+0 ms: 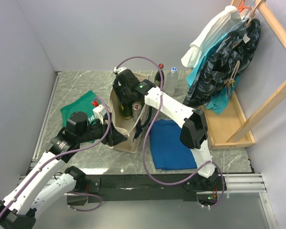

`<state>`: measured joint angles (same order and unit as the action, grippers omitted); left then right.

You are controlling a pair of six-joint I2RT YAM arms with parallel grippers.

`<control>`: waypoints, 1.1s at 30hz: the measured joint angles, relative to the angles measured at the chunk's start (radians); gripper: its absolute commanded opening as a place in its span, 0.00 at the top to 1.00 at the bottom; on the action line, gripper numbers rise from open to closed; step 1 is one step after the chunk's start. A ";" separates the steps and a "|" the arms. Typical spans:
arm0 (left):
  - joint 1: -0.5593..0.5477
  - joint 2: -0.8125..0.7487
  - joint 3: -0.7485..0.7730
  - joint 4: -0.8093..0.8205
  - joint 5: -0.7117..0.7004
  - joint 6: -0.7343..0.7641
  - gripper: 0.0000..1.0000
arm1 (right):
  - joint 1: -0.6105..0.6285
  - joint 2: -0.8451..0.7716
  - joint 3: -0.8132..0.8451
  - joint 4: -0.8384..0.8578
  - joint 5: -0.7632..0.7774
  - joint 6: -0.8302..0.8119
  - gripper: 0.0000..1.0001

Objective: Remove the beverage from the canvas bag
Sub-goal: Take out the drink from the canvas bag.

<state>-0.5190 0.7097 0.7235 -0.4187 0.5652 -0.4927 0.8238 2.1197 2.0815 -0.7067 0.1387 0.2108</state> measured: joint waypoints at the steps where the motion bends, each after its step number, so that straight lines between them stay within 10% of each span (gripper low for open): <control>1: 0.000 -0.001 0.000 -0.002 -0.002 0.000 0.26 | 0.000 0.000 0.000 -0.002 0.000 0.000 0.44; 11: -0.002 -0.002 0.000 -0.005 -0.006 0.000 0.26 | -0.002 0.013 0.013 -0.019 0.006 -0.002 0.56; 24: -0.002 -0.002 0.000 -0.005 -0.006 0.000 0.25 | -0.004 0.013 0.013 -0.020 0.004 -0.003 1.00; 33: -0.002 -0.002 0.000 -0.005 -0.006 0.000 0.26 | -0.004 0.013 0.013 -0.010 0.002 -0.003 1.00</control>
<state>-0.5213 0.7082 0.7235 -0.4236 0.5594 -0.4931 0.8196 2.1326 2.0941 -0.7170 0.1410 0.2073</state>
